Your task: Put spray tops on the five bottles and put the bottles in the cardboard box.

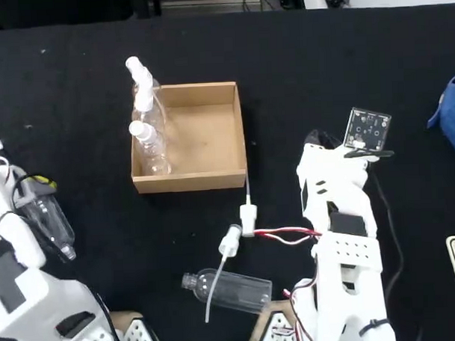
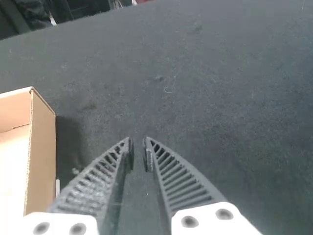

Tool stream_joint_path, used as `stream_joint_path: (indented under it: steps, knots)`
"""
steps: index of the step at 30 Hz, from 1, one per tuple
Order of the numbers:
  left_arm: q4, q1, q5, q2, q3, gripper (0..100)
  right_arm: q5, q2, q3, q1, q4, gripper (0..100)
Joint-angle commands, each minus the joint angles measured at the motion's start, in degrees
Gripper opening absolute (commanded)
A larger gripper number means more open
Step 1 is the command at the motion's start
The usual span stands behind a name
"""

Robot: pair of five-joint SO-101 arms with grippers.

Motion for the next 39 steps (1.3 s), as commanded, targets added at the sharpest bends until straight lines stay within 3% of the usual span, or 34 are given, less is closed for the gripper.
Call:
stream_joint_path:
  steps: [1, 15, 20, 27, 34, 36, 39]
  knots:
    - [-2.2, -3.3, -0.9, 0.3, -3.6, 23, 0.1, -1.2, -0.5, -1.1, -1.6, 2.5]
    - [-1.7, -18.1, -15.6, 0.4, -3.6, 23, 0.1, -1.2, -0.5, -1.1, -1.6, 2.5]
    - [-1.7, -18.8, -19.4, 0.3, -3.6, 23, 0.1, -1.2, -0.5, -1.1, -1.6, 2.5]
    - [-1.5, -18.9, -30.6, 0.3, -2.4, 23, 0.1, -1.2, -0.6, -1.1, -1.6, 2.5]
    - [-1.0, -20.4, -31.7, -4.7, -7.8, 22, 0.1, -1.2, -0.7, -1.1, -1.6, 2.5]
    - [3.0, -19.7, -33.0, -7.9, -8.7, 22, 0.1, -1.2, -0.7, -1.1, -1.6, 2.5]
    - [11.0, -16.0, -43.1, -12.6, -8.7, 22, 0.1, -1.2, -0.7, -1.1, -1.6, 2.5]
